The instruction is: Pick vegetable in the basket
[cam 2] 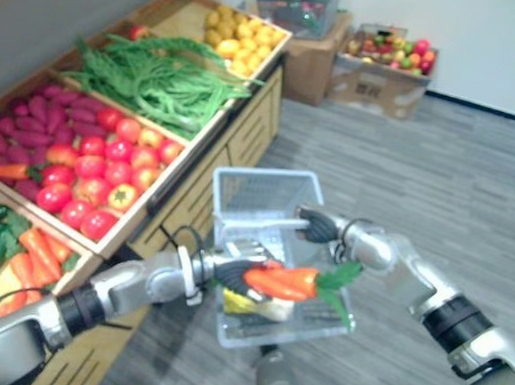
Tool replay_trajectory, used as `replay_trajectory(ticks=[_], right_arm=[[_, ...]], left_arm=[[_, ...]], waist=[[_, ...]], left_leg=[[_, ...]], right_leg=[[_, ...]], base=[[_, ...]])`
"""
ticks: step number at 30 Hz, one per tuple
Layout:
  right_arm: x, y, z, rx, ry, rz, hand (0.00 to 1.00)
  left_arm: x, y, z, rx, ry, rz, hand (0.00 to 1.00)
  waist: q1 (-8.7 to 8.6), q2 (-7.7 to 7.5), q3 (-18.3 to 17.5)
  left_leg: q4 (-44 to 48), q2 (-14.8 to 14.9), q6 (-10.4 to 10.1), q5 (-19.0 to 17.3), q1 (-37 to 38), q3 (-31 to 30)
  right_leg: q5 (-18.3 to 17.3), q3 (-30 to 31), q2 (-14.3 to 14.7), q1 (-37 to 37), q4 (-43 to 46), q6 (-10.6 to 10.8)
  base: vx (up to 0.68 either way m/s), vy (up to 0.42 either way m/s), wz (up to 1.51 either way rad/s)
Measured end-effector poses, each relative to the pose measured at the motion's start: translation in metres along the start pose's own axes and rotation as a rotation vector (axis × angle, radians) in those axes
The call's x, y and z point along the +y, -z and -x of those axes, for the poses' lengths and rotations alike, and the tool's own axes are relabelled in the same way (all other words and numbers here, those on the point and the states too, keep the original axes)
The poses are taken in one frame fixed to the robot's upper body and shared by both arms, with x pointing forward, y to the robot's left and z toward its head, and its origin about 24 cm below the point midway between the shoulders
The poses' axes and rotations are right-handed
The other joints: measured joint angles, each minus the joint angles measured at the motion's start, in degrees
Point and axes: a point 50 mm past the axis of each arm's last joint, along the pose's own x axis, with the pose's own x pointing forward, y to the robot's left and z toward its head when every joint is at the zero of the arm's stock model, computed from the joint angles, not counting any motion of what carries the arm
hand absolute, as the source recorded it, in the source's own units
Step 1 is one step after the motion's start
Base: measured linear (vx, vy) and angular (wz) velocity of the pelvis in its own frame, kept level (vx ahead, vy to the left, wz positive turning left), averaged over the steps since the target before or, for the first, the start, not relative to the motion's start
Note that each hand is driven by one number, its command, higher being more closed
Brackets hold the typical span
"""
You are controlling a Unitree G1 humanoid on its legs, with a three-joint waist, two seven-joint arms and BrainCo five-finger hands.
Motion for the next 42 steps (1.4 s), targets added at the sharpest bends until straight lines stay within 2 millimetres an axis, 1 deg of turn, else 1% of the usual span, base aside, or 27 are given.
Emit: replay_trajectory(ticks=[2, 5, 10, 12, 16, 20, 21, 26, 36, 39, 42], right_arm=[[0.003, 0.000, 0.001, 0.003, -0.026, -0.013, 1.00], [0.001, -0.001, 0.004, 0.005, -0.033, 0.002, 1.00], [0.000, -0.001, 0.004, 0.004, -0.041, -0.033, 1.00], [0.000, -0.004, 0.004, -0.008, -0.053, -0.051, 1.00], [-0.001, -0.007, 0.002, -0.016, -0.050, -0.051, 1.00], [-0.007, -0.010, 0.000, -0.028, -0.040, -0.034, 1.00], [-0.007, -0.011, -0.001, -0.031, -0.039, -0.034, 1.00], [-0.010, -0.013, -0.002, -0.040, -0.032, -0.030, 1.00], [-0.007, -0.013, -0.005, -0.032, -0.038, -0.043, 1.00], [-0.006, -0.013, -0.005, -0.024, -0.041, -0.051, 1.00], [-0.003, -0.009, -0.002, -0.013, -0.029, -0.075, 1.00]], left_arm=[[-0.005, 0.001, -0.006, 0.015, 0.013, 0.016, 1.00], [-0.012, 0.002, -0.014, 0.040, 0.021, 0.038, 1.00], [-0.022, 0.009, -0.019, 0.090, 0.053, 0.033, 1.00], [-0.029, 0.018, -0.021, 0.143, 0.076, 0.030, 1.00], [-0.031, 0.027, -0.023, 0.199, 0.079, 0.025, 1.00], [-0.037, 0.039, -0.020, 0.266, 0.103, 0.026, 1.00], [-0.037, 0.040, -0.020, 0.271, 0.105, 0.021, 0.00], [-0.039, 0.047, -0.021, 0.320, 0.112, 0.034, 0.00], [-0.042, 0.050, -0.021, 0.335, 0.130, 0.027, 0.00], [-0.041, 0.051, -0.021, 0.346, 0.134, 0.012, 0.00], [-0.038, 0.052, -0.024, 0.346, 0.137, 0.003, 0.00]], waist=[[-0.43, -0.02, -0.69], [-0.52, -0.04, -1.27], [-0.53, -0.21, -1.55], [-0.57, -0.29, -1.59], [-0.51, -0.51, -1.70], [-0.69, -1.27, -1.96], [-0.70, -1.30, -1.98], [-1.18, -1.36, -1.95], [-1.21, -1.66, -1.77], [-1.21, -1.96, -1.67], [-1.23, -2.48, -1.52]], left_leg=[[0.92, 0.67, -0.16, -0.25, -0.01, 0.29], [1.23, 0.96, -0.19, -0.31, 0.03, 0.64], [1.41, 0.97, -0.19, -0.32, -0.03, 1.25], [1.69, 1.13, -0.19, -0.43, -0.02, 1.40], [3.36, 2.19, -0.31, -1.22, 0.01, 2.09], [3.71, 2.36, -0.50, -1.37, 0.28, 3.55], [3.83, 2.47, -0.61, -1.44, 0.41, 3.77], [4.10, 2.72, -0.72, -1.55, 0.97, 4.70], [4.19, 2.72, -0.71, -1.54, 0.95, 4.52], [4.20, 2.89, -1.48, -2.28, 0.74, 4.70], [4.43, 3.10, -1.44, -2.26, -0.05, 4.35]], right_leg=[[-0.02, -0.01, 0.38, -0.08, 0.03, -0.01], [-0.01, -0.01, 0.63, -0.31, 0.27, -0.01], [-0.01, 0.28, 0.82, -0.99, 0.95, -0.03], [-0.02, 0.41, 0.94, -1.08, 1.05, -0.02], [-0.03, 1.00, 1.61, -1.32, 1.33, -0.02], [-0.04, 2.15, 2.42, -2.09, 1.94, -0.09], [-0.04, 2.31, 2.56, -2.07, 1.96, -0.10], [0.17, 2.73, 2.92, -2.01, 2.10, -0.38], [0.16, 2.58, 2.87, -2.03, 2.40, -0.37], [-0.16, 2.02, 2.48, -1.85, 1.81, -0.21], [-0.11, 0.74, 1.51, -1.86, 1.26, -0.20]], base=[[-0.04, -0.055, -0.08], [-0.03, -0.039, -0.07], [-0.02, -0.019, -0.05], [-0.01, -0.012, -0.02], [-0.02, -0.021, -0.10], [-0.01, -0.022, -0.17], [0.00, -0.016, -0.18], [-0.01, -0.008, -0.07], [-0.03, -0.020, 0.01], [-0.03, -0.021, 0.10], [-0.02, -0.018, 0.27]])
